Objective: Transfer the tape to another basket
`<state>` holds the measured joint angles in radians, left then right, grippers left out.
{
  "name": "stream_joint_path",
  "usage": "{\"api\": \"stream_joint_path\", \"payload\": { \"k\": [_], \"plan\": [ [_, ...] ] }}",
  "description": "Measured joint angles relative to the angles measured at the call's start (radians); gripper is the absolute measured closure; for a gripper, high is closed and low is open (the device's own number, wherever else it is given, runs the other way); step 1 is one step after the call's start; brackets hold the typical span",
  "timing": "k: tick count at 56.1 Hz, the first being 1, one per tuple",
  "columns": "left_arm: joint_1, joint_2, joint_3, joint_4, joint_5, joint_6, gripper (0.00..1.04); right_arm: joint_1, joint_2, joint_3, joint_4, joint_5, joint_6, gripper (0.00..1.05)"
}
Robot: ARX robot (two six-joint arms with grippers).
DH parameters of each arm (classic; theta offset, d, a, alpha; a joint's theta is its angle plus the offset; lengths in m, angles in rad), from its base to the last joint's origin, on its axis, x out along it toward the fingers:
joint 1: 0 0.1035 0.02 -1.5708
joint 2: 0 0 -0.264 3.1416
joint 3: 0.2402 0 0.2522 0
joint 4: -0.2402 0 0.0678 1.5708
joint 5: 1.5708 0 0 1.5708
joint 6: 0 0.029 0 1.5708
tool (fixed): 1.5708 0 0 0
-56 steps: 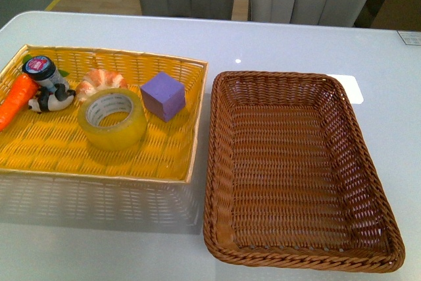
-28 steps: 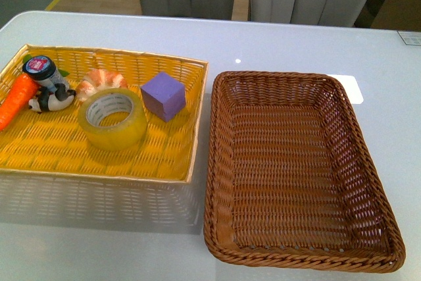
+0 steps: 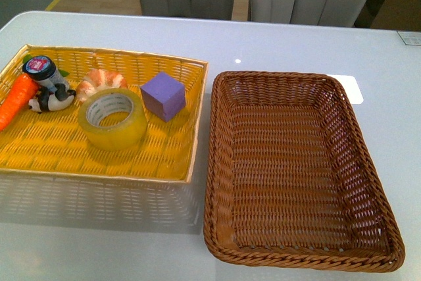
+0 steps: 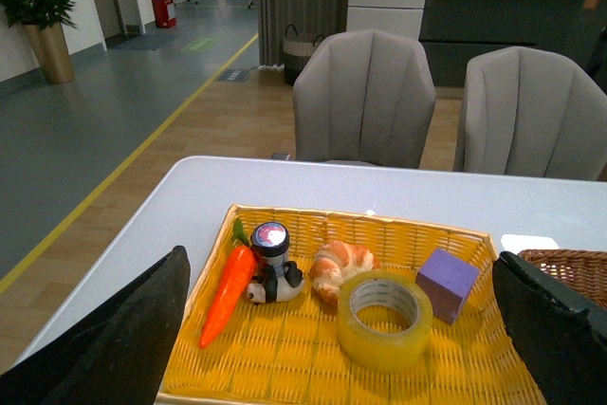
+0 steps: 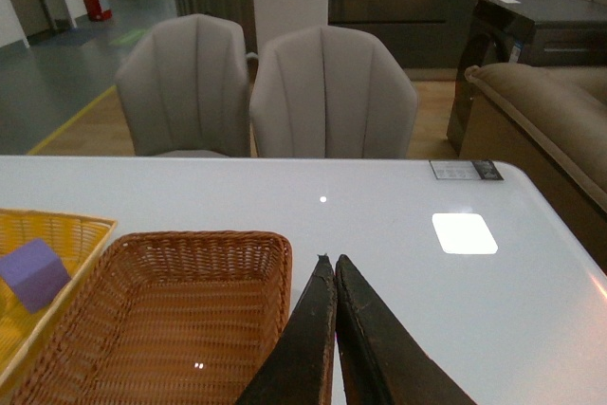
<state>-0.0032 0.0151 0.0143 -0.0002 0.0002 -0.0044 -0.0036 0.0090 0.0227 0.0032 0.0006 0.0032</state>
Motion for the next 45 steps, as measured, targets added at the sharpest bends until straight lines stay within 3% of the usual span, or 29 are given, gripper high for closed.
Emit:
{"api": "stream_joint_path", "payload": {
  "k": [8, 16, 34, 36, 45],
  "plan": [
    [0.000, 0.000, 0.000, 0.000, 0.000, 0.000, 0.09, 0.000, -0.002, 0.000, -0.002, 0.000, 0.000, 1.02],
    [0.000, 0.000, 0.000, 0.000, 0.000, 0.000, 0.09, 0.000, -0.003, 0.000, -0.002, 0.000, 0.000, 0.67],
    [0.000, 0.000, 0.000, 0.000, 0.000, 0.000, 0.09, 0.000, -0.003, 0.000, -0.002, 0.000, 0.000, 0.12],
    [0.000, 0.000, 0.000, 0.000, 0.000, 0.000, 0.09, 0.000, -0.003, 0.000, -0.002, 0.000, 0.000, 0.07],
    [0.000, 0.000, 0.000, 0.000, 0.000, 0.000, 0.09, 0.000, -0.003, 0.000, -0.002, 0.000, 0.000, 0.09]
  ]
}}
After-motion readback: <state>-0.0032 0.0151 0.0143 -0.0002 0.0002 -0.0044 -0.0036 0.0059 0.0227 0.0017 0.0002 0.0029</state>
